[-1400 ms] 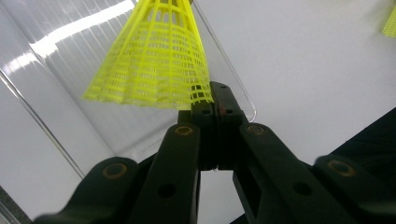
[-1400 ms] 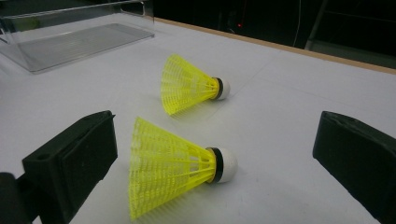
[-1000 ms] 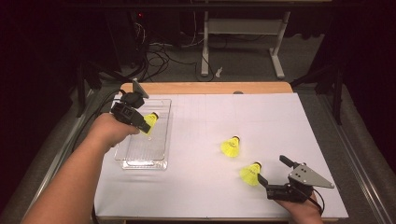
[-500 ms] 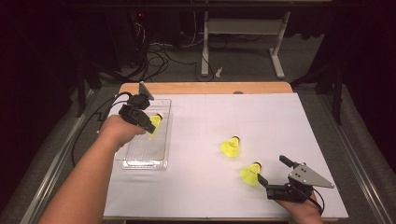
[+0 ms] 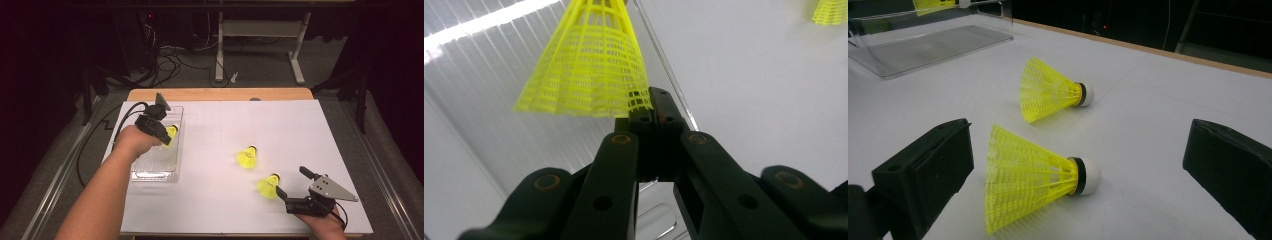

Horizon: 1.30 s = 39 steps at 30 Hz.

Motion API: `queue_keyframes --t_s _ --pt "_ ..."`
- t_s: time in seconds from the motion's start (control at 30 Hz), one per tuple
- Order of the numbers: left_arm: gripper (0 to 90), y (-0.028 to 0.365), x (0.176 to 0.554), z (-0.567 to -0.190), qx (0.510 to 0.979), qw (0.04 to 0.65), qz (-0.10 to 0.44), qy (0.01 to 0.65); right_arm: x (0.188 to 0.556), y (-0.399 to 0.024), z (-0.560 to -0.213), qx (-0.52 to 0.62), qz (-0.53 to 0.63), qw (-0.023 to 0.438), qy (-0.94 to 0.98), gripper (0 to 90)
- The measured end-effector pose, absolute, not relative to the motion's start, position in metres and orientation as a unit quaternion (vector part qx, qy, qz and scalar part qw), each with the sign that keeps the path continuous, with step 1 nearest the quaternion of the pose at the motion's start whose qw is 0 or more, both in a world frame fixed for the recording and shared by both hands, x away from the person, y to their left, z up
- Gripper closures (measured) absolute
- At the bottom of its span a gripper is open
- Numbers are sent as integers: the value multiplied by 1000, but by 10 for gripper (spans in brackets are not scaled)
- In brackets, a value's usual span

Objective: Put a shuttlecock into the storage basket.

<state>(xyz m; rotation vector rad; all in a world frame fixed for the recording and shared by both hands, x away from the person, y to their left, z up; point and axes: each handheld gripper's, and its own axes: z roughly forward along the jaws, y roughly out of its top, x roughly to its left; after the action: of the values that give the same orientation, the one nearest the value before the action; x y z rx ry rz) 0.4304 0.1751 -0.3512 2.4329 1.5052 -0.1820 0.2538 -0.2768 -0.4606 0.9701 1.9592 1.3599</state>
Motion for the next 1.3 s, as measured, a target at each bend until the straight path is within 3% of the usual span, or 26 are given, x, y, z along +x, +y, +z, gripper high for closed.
queue_keyframes --t_s 1.3 --pt "895 173 444 -389 830 128 -66 539 253 -276 -461 360 506 278 733 6"
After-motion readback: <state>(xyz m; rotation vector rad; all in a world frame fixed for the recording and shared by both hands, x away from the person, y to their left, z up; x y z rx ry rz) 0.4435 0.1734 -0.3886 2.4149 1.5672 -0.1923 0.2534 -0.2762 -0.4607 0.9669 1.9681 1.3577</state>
